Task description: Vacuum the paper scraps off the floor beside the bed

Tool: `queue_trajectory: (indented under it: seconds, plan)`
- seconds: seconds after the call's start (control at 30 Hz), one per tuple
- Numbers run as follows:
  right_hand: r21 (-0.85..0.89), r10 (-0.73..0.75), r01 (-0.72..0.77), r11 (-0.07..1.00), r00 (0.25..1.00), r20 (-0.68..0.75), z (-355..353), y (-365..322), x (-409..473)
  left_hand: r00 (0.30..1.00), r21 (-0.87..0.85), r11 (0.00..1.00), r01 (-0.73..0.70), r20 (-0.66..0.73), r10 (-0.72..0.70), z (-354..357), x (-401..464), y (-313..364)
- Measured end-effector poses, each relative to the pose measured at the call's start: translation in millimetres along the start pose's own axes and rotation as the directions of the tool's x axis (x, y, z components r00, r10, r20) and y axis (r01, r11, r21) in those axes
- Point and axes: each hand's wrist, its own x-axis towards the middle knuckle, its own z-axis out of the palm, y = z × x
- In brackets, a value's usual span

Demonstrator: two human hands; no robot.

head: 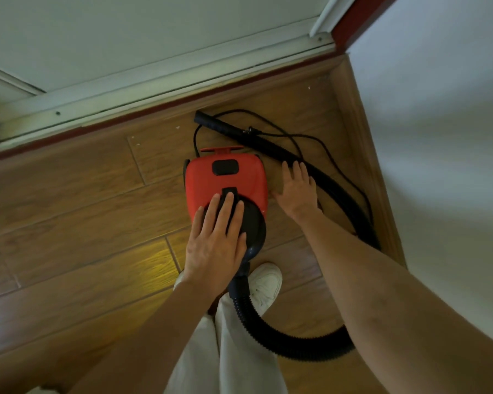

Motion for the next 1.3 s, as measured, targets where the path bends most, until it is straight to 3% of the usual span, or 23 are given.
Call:
queue_trajectory:
  seconds: [0.2, 0.4, 0.73, 1.07, 1.3]
  plan:
    - [0.016, -0.01, 0.01, 1.0, 1.0, -0.015, -63.5, -14.0, -99.7, 0.999, 0.001, 1.0, 0.029, 0.044, -0.029, -69.2, -13.2, 11.2]
    - [0.008, -0.088, 0.088, 0.996, 0.996, -0.024, -167.7, -46.0, -220.7, 0.993, -0.036, 0.993, 0.114, 0.031, -0.112, -193.0, -27.8, 13.4]
    - [0.149, -0.108, 0.168, 0.974, 0.932, -0.347, -317.1, -84.1, -382.6, 0.973, -0.107, 0.97, 0.22, -0.041, -0.225, -378.6, -99.1, 24.0]
    - [0.135, -0.142, 0.229, 0.964, 0.872, -0.47, -372.1, -82.5, -501.1, 0.992, -0.002, 0.999, 0.033, -0.125, -0.033, -488.0, -177.1, 66.5]
    - [0.068, -0.253, 0.334, 0.94, 0.818, -0.517, -397.2, -51.7, -551.0, 0.978, 0.027, 0.991, 0.131, -0.165, -0.125, -532.5, -221.8, 110.6]
